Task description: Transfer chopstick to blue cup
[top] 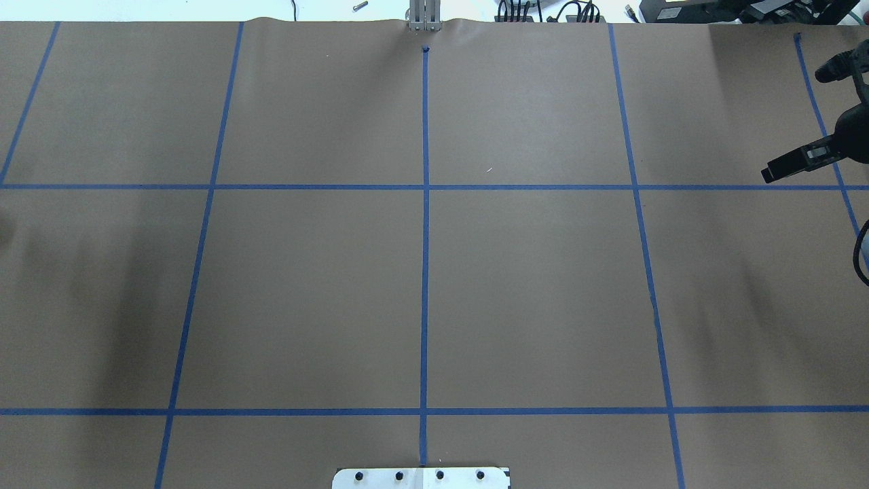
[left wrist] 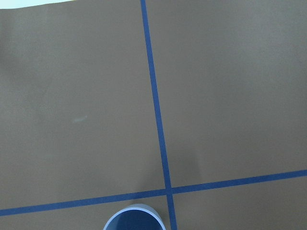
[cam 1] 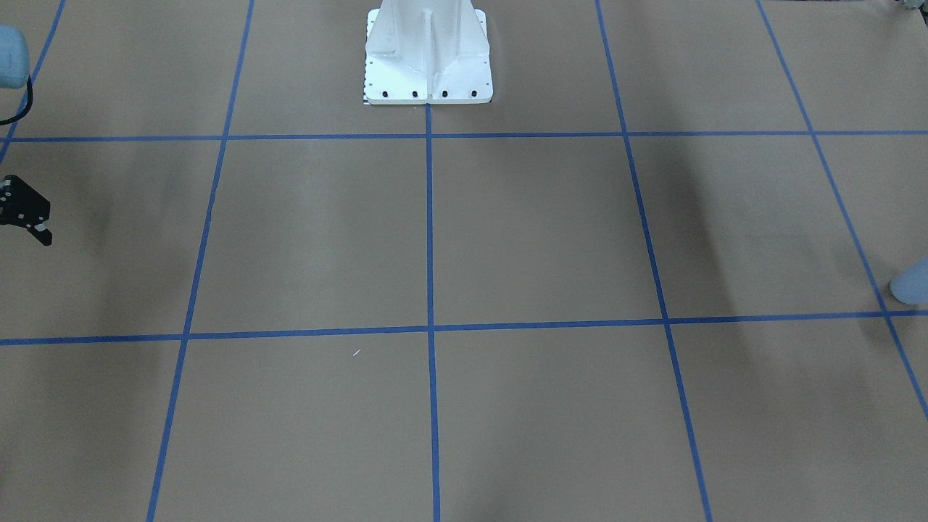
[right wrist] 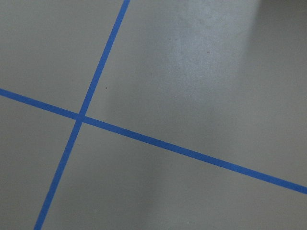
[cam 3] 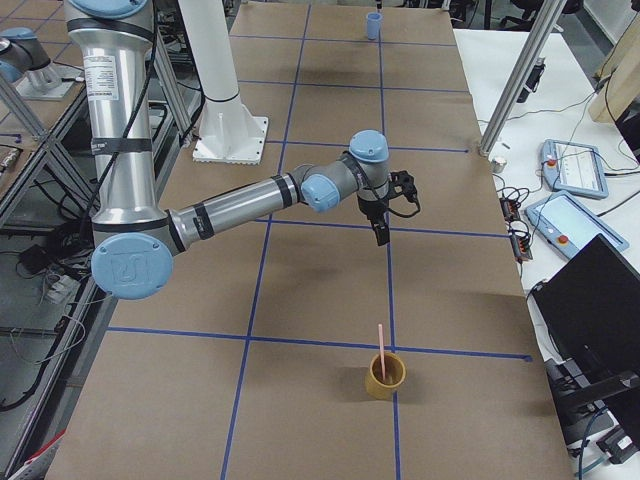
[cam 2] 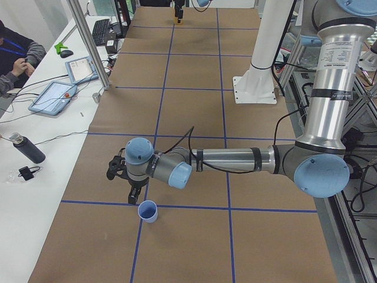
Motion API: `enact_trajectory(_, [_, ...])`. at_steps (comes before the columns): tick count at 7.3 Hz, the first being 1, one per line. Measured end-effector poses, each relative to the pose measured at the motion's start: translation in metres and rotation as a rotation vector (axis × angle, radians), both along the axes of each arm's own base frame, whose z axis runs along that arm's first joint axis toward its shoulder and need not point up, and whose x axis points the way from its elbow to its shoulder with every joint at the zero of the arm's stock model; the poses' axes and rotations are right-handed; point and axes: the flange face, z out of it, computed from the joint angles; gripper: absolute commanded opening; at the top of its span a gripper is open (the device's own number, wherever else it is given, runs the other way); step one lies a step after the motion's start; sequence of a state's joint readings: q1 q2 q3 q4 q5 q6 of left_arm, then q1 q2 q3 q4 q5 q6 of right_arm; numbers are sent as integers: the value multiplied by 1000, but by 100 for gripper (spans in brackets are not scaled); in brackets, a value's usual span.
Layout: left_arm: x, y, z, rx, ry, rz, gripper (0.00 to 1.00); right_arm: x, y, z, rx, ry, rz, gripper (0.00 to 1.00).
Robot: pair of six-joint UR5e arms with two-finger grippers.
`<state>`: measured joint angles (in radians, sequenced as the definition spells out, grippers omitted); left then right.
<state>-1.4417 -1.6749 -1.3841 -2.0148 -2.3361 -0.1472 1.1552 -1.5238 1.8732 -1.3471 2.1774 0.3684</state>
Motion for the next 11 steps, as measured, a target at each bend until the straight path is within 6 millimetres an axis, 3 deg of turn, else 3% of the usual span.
enact_trajectory(2, [34,6,18,-2,-21,58,99,-2,1,1,-3,1,-3,100])
enact_trajectory(5, [38,17,36,-26,-32,68,97,-3,1,1,-3,1,-5,100])
enact_trajectory(6, [39,18,44,-37,-36,70,91,-3,1,1,-3,1,-6,100])
enact_trajectory(7, [41,18,51,-45,-38,74,78,-4,1,1,-3,1,-7,100])
enact_trajectory(8, [44,18,57,-47,-41,80,53,-4,1,2,-3,1,-7,100])
enact_trajectory(9, [47,18,60,-46,-52,82,9,-4,1,2,-4,2,-8,100])
enact_trajectory(10, [48,18,62,-44,-66,82,0,-5,1,3,-5,2,-8,100])
enact_trajectory(11, [48,18,63,-41,-72,82,0,-5,1,3,-6,3,-8,100])
